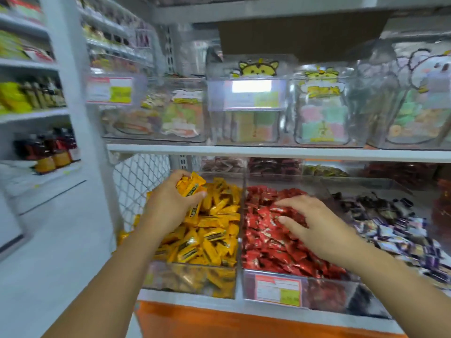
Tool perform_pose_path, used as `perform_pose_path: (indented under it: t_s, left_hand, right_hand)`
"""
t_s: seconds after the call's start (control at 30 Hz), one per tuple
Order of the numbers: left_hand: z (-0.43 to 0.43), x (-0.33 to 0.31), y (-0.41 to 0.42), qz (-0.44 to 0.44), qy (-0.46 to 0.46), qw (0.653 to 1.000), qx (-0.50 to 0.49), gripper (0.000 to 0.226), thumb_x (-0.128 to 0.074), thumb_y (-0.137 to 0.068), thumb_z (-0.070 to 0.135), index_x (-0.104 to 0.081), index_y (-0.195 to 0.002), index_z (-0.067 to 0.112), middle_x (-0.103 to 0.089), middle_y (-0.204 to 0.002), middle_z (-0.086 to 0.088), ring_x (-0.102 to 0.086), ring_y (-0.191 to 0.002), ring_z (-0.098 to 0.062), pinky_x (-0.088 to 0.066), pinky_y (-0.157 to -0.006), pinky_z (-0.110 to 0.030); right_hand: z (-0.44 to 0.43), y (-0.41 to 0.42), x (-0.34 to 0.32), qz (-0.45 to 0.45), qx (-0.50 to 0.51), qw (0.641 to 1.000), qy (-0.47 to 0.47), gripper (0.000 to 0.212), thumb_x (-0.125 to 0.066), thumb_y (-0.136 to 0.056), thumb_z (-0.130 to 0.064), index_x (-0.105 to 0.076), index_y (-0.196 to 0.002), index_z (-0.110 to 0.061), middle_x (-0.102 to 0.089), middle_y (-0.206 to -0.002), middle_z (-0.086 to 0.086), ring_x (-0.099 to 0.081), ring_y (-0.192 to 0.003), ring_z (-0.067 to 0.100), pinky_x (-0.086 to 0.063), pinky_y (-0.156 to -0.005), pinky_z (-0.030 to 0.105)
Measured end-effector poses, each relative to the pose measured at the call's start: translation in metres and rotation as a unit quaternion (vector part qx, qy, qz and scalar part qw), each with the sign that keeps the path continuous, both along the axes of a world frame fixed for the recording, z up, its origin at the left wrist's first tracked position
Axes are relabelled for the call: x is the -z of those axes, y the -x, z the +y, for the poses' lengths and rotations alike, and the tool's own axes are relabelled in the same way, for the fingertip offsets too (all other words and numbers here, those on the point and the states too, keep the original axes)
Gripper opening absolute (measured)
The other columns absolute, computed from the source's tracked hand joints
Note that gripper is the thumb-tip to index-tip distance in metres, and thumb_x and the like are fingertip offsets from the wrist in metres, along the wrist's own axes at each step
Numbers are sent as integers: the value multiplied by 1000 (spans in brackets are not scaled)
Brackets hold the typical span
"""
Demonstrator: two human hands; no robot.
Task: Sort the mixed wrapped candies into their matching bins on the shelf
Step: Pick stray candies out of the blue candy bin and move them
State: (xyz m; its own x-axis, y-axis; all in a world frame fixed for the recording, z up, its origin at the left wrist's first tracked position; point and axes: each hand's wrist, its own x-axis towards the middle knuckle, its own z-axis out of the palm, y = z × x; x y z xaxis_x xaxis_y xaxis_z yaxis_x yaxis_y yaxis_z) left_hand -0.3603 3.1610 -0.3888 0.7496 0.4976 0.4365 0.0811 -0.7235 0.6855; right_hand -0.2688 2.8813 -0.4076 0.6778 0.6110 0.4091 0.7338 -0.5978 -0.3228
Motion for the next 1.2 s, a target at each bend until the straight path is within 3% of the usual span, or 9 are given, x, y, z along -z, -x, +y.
perform_pose_path:
  t_s: [0.07,0.13,0.23,0.4,0.5,0.77,0.97,1.13,1.2]
  left_hand:
    - [17,8,3,3,-37,999,-39,42,-75,-74,49,-52,-106,38,-64,-90,3,-61,-84,-22,-46,-68,-36]
    - [32,22,4,50,-87,995,-19,62,-74,-69,59,-51,-124,41,-60,-120,1,-54,-112,-23,-45,-87,-38]
    - [36,33,10,176,-171,969,8,89,-56,-64,83,-27,-142,52,-22,-157,5,-18,-144,-23,-25,-113,-50]
    - [18,34,7,227,-231,946,34,79,-7,-71,86,-14,-144,57,4,-161,10,22,-145,-18,17,-112,-60]
    - [10,45,4,302,-269,913,55,67,-3,-83,79,0,-145,56,17,-160,9,34,-140,-19,20,-108,-62]
    - [-15,17,5,269,-262,926,45,77,-5,-72,88,-1,-143,60,6,-161,12,24,-145,-22,23,-109,-60]
    - [-100,6,-20,129,-262,936,198,77,-17,-81,83,-18,-149,45,-13,-160,7,-4,-147,-15,1,-119,-33]
    - [-172,16,-48,107,-239,905,336,61,-35,-95,58,-18,-151,39,-7,-158,21,-4,-144,2,-4,-117,-20]
    - [-194,20,-60,118,-250,891,359,61,-34,-96,56,-15,-152,39,-3,-158,22,-1,-144,4,-3,-117,-20]
  right_hand:
    - [11,-1,3,0,-6,1000,-7,34,-56,-92,-40,-56,-126,-37,-53,-124,-14,-45,-123,8,-32,-108,26]
    - [23,0,4,6,-8,1000,-7,35,-57,-92,-40,-55,-126,-37,-54,-126,-13,-45,-123,10,-34,-108,30]
    - [38,3,7,16,-10,1000,11,37,-55,-92,-41,-52,-130,-39,-51,-130,-13,-41,-127,11,-32,-107,28]
    - [51,7,7,24,-13,999,20,39,-53,-94,-41,-48,-132,-40,-47,-136,-13,-37,-130,9,-29,-109,27]
    - [50,9,5,28,-9,999,31,39,-52,-94,-41,-48,-133,-39,-47,-136,-12,-36,-131,10,-28,-109,27]
    - [14,12,-6,17,5,1000,23,37,-53,-95,-39,-51,-132,-36,-49,-131,-12,-37,-128,9,-27,-105,21]
    - [-54,-6,-24,29,67,997,-32,30,-52,-97,-22,-59,-126,-29,-57,-121,-5,-49,-116,12,-33,-97,21]
    - [-147,-30,-31,201,108,972,63,21,-57,-95,-13,-65,-104,-29,-68,-105,-9,-61,-79,-10,-43,-68,4]
    - [-172,-36,-24,282,102,948,109,25,-65,-91,-16,-68,-90,-41,-67,-103,-16,-63,-90,-5,-48,-80,12]
